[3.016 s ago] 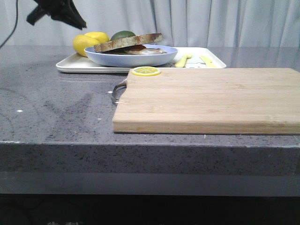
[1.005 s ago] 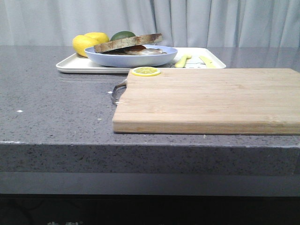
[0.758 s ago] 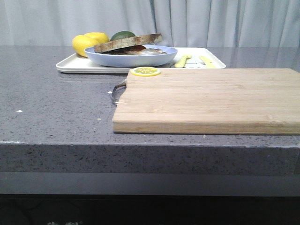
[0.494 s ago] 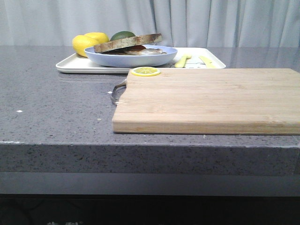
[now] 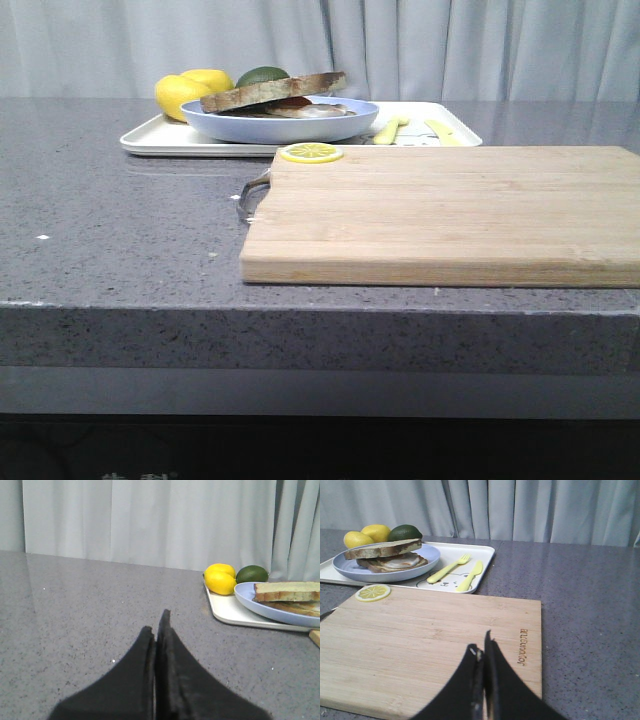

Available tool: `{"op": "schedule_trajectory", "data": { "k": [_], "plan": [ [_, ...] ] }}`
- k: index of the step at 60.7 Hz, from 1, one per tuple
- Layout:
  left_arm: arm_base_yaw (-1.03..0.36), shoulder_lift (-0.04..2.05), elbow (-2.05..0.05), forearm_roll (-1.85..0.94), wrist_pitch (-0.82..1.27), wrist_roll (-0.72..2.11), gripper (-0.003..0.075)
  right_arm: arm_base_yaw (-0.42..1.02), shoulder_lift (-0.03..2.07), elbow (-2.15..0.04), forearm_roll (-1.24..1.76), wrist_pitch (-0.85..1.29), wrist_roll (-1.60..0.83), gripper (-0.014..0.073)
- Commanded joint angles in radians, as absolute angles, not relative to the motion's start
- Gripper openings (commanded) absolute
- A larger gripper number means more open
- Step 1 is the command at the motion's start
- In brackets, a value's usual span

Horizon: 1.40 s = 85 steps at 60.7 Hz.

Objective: Place bread and move sandwich to tray

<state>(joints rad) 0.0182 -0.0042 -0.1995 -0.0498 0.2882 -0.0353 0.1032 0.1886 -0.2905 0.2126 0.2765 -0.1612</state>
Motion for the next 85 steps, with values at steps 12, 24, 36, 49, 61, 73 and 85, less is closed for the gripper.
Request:
{"op": "schedule_trajectory", "data": {
  "k": [12,24,36,49,61,73,85],
  "plan": [
    [0.044,-0.027,-0.046,-0.066,0.057,-0.050,-0.0020,0.105,0.200,-0.317,0.210,0.196,-0.162,-0.0060],
    [0.044,-0.027,0.006,-0.066,0.068,-0.050,-0.0020,0.105,0.200,-0.317,0.210,0.198,-0.162,-0.0060],
    [0.044,-0.027,0.006,-0.066,0.070,-0.050,-0.0020,0.105,0.200,-0.317,0.210,0.199,-0.162,-0.0060],
    [0.044,-0.027,0.006,-0.066,0.070,-0.050,-0.0020,0.105,0.200,-0.317,0.210,0.199,-0.162,-0.0060],
    [0.044,-0.027,0.006,-0.066,0.070,-0.050,-0.0020,0.105,0.200,-0.317,0.210,0.199,-0.162,-0.0060],
    [0.044,-0.027,0.006,-0.066,0.070,-0.050,-0.0020,0.105,0.200,-0.317,0.210,0.199,-0.162,-0.0060],
    [0.044,-0.027,0.006,-0.066,0.070,-0.050,-0.0020,0.105,0.200,-0.317,0.210,0.199,-0.162,-0.0060]
  ]
}}
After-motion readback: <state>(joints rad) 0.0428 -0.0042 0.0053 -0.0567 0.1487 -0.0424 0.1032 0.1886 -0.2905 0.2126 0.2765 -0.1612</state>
